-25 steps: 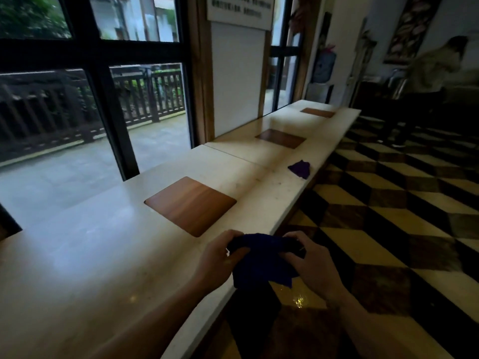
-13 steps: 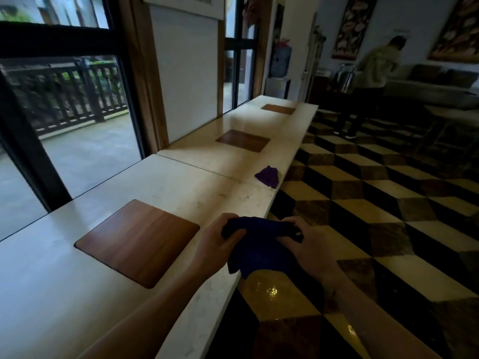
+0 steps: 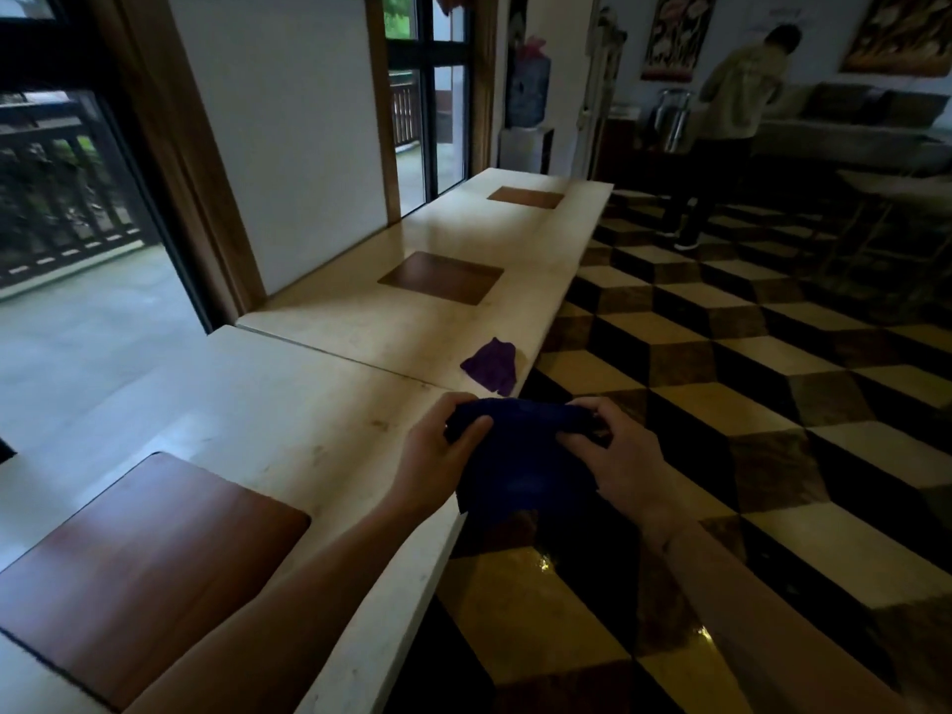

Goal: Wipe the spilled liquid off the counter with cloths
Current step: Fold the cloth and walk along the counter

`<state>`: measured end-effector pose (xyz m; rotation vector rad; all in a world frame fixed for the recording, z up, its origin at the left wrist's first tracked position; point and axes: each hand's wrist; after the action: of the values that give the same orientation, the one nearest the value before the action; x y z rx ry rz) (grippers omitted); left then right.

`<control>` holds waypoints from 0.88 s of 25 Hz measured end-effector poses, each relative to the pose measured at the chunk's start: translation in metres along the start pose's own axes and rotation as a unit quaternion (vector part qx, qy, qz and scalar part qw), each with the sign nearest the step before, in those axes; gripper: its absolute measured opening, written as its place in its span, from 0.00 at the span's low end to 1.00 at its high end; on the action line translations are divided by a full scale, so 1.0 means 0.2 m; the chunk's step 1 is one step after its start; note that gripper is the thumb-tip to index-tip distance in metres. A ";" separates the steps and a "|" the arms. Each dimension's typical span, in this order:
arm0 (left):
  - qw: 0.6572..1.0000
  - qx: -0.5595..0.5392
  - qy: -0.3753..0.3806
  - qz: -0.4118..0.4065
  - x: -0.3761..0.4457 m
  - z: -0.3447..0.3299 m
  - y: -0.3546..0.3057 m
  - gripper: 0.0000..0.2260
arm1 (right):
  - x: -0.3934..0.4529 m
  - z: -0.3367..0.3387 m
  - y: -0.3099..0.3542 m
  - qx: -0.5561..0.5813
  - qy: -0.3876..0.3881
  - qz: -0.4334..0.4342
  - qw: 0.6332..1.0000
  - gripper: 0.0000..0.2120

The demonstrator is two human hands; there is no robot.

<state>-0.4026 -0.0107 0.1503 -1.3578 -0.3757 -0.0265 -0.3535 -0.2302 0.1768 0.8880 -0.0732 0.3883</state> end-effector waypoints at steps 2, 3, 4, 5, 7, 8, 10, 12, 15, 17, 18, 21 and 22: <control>1.000 0.014 -0.006 0.002 0.19 -0.15 0.01 0.07 | 0.18 0.09 -0.14 0.020 -0.003 -0.006 1.000 0.11; 1.000 0.018 -0.007 0.006 0.29 -0.22 0.01 0.07 | 0.27 0.14 -0.20 0.027 0.003 -0.012 1.000 0.12; 1.000 0.019 -0.005 0.008 0.38 -0.28 0.02 0.07 | 0.37 0.18 -0.26 0.032 0.008 -0.017 0.999 0.12; 1.000 0.022 -0.005 0.007 0.47 -0.33 0.02 0.07 | 0.46 0.22 -0.31 0.036 0.013 -0.019 0.999 0.13; 1.000 0.025 -0.012 0.003 0.64 -0.42 0.04 0.07 | 0.66 0.28 -0.41 0.042 0.019 -0.014 0.999 0.11; 1.000 0.023 -0.020 0.004 0.70 -0.44 0.06 0.08 | 0.74 0.29 -0.44 0.046 0.021 -0.010 0.999 0.10; 0.999 0.022 -0.039 0.010 0.84 -0.48 0.10 0.08 | 0.91 0.28 -0.50 0.049 0.024 -0.004 0.998 0.10; 0.998 0.023 -0.056 0.017 1.00 -0.49 0.15 0.07 | 1.10 0.24 -0.55 0.048 0.025 0.002 0.999 0.10; 0.997 0.021 -0.072 0.028 1.27 -0.47 0.26 0.06 | 1.40 0.16 -0.61 0.053 0.026 0.010 0.998 0.10; 0.997 0.016 -0.072 0.035 1.44 -0.45 0.34 0.06 | 1.57 0.10 -0.63 0.062 0.025 0.006 0.998 0.10; 0.997 0.015 -0.070 0.037 1.54 -0.43 0.39 0.07 | 1.67 0.07 -0.65 0.064 0.022 0.002 0.998 0.10; 0.996 -0.009 -0.079 0.049 1.86 -0.38 0.51 0.07 | 2.00 -0.03 -0.66 0.068 0.027 -0.005 0.997 0.10; 0.995 -0.016 -0.089 0.050 1.96 -0.36 0.55 0.07 | 2.12 -0.06 -0.66 0.069 0.029 -0.006 0.997 0.11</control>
<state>0.0101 0.0231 0.1439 -1.4136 -0.4582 0.1731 0.0855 -0.1681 0.1648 1.0131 0.0130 0.4124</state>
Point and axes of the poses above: each hand's wrist, its own x-axis towards the middle knuckle, its own z-axis out of the back of the hand, y = z × x, and after that the axes turned 9 degrees about -x, right-handed
